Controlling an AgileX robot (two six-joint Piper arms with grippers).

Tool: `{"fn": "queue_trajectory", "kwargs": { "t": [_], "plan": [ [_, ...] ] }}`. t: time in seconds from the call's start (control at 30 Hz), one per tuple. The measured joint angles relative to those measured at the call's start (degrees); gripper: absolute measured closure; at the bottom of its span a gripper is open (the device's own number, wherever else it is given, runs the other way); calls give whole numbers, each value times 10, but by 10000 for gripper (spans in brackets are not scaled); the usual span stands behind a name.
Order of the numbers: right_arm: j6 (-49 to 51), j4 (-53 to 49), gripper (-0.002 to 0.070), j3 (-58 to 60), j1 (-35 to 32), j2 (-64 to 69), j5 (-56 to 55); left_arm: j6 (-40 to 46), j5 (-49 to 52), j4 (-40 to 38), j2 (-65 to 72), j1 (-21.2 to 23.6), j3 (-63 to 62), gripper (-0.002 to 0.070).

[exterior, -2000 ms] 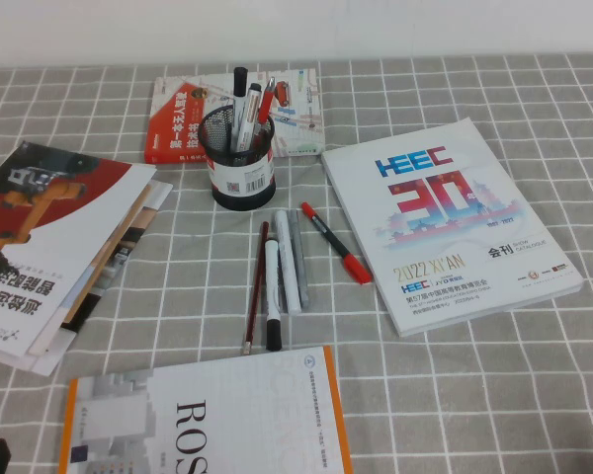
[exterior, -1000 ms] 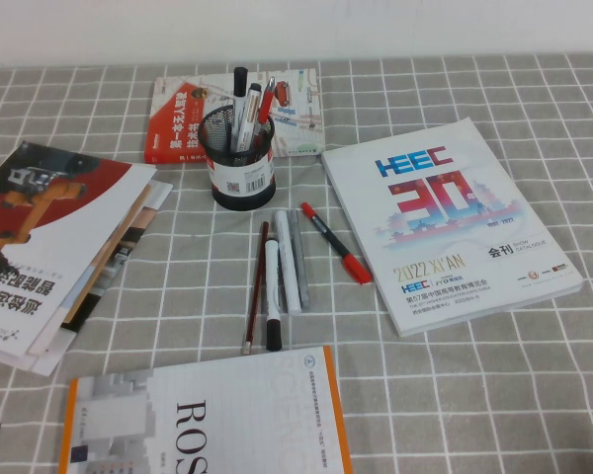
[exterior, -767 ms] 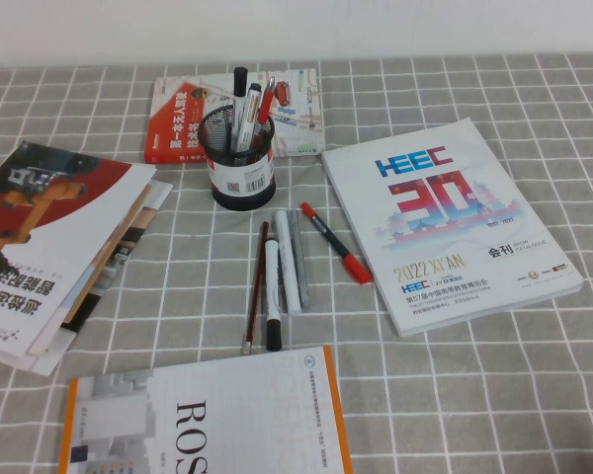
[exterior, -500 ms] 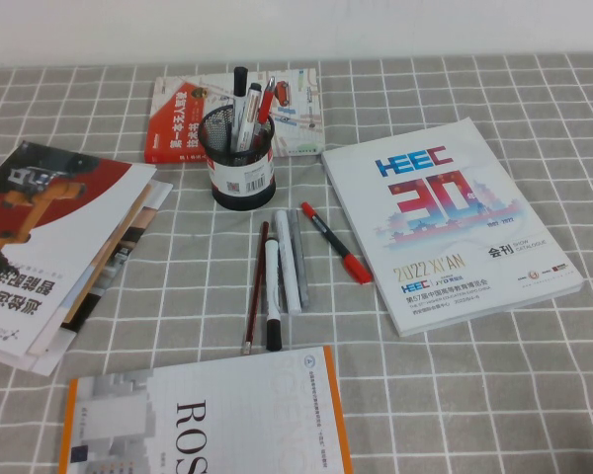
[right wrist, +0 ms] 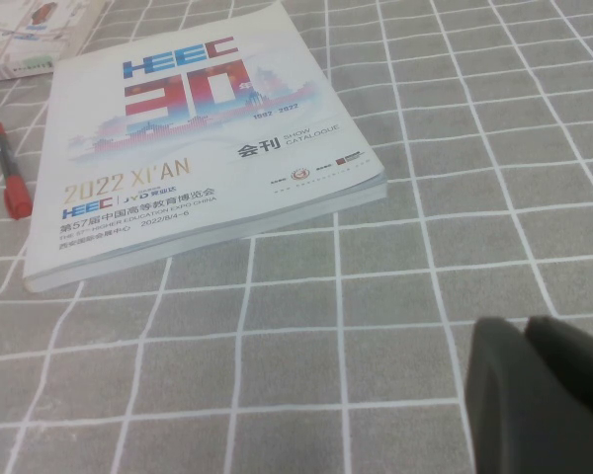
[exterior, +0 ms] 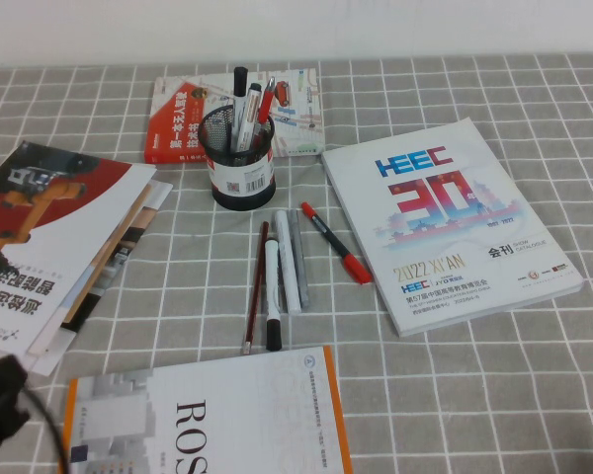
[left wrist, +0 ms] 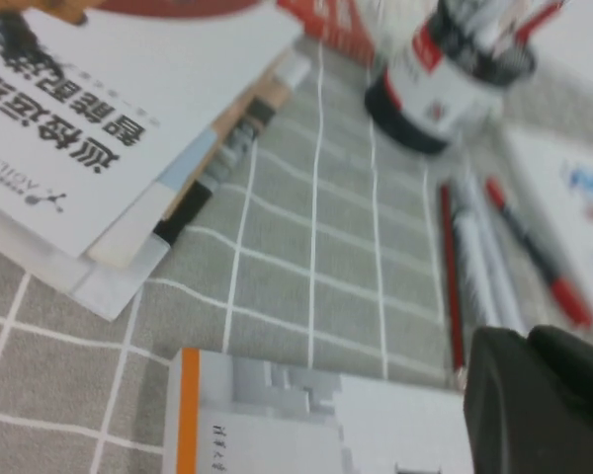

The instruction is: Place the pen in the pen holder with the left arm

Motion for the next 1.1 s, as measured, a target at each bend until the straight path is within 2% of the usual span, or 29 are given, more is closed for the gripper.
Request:
{"fn": "queue_trajectory", "kwargs": {
  "t": [0.27,0.47,0.57,0.83,1.1],
  "plan": [
    [0,0,689,0,0,0,0,111,146,0,211,0,-185,676],
    [0,0,689,0,0,0,0,139,221,-7,370,-3,-298,676],
    [0,0,689,0,0,0,0,144,242,-7,443,-27,-347,676],
    [0,0,688,0,0,0,0,149,261,-4,608,-130,-477,676],
    [0,0,689,0,0,0,0,100,328,76,737,-191,-599,676]
  ]
}}
